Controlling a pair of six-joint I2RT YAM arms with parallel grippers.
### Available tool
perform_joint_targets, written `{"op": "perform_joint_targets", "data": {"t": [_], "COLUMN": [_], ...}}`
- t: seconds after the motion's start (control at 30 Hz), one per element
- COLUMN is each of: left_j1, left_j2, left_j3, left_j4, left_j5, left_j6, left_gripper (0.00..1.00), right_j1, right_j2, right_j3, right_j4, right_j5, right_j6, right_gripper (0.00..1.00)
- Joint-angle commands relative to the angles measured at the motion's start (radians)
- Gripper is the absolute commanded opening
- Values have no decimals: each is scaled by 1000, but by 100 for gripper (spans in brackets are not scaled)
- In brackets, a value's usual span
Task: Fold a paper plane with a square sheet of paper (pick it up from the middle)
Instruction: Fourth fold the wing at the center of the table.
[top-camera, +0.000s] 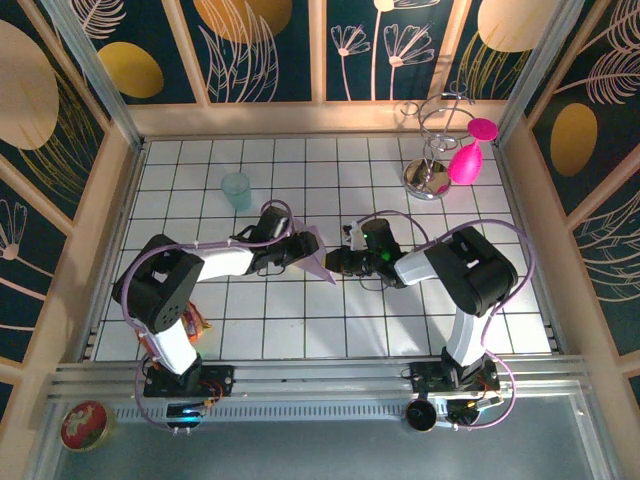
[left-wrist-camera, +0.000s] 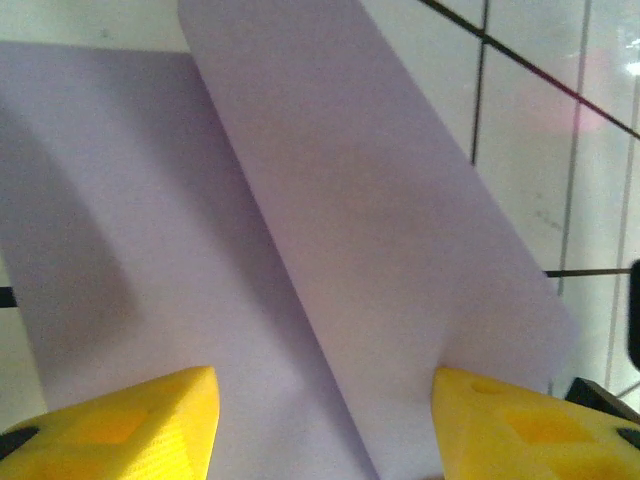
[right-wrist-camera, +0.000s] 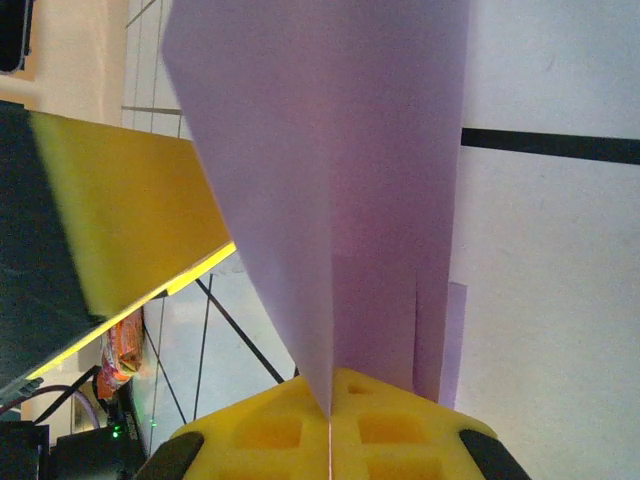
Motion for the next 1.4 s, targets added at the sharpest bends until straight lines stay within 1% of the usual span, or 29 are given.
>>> {"op": "perform_joint_targets", "data": {"t": [0.0,0.17,0.43,0.5,0.57,0.67,0.77,0.87,1.0,1.23,1.37], "left_j1": [-9,-10,-13,-13,-13,-14,-14,-14,-14,-14,-15], "left_j2": [27,44,76,83,86,86,88,90,90,97,97], "left_j3": [32,38,49,50,52,51,55,59,60,65,68], "left_j4": [-68,-82,-151,-168,-184,-198,-206,-211,-215,-227,-235], "left_j5": [-34,-45,-76,-88,-99,-114,-117,-117,-120,-125,-128], "left_j6": [2,-13,-13,-14,-11,-12,-8,-8,-11,-11,-10], "left_gripper": [58,56,56,56,56,55,55,55,53,49,47], "right_j1": [-4,-2,-1,-1,-1,-6,-12,-13,-5,53,67], "right_j2": [21,29,25,18,2,-48,-113,-159,-176,-139,-111], "right_j3": [8,9,14,18,18,12,9,10,9,42,60], "right_j4": [-24,-34,-46,-51,-58,-69,-120,-185,-230,-275,-279], "right_j5": [2,10,15,14,16,23,62,123,151,176,183], "right_j6": [-24,-29,-32,-33,-35,-40,-70,-113,-158,-215,-222], "right_gripper": [8,8,10,13,18,28,34,34,34,33,29]}}
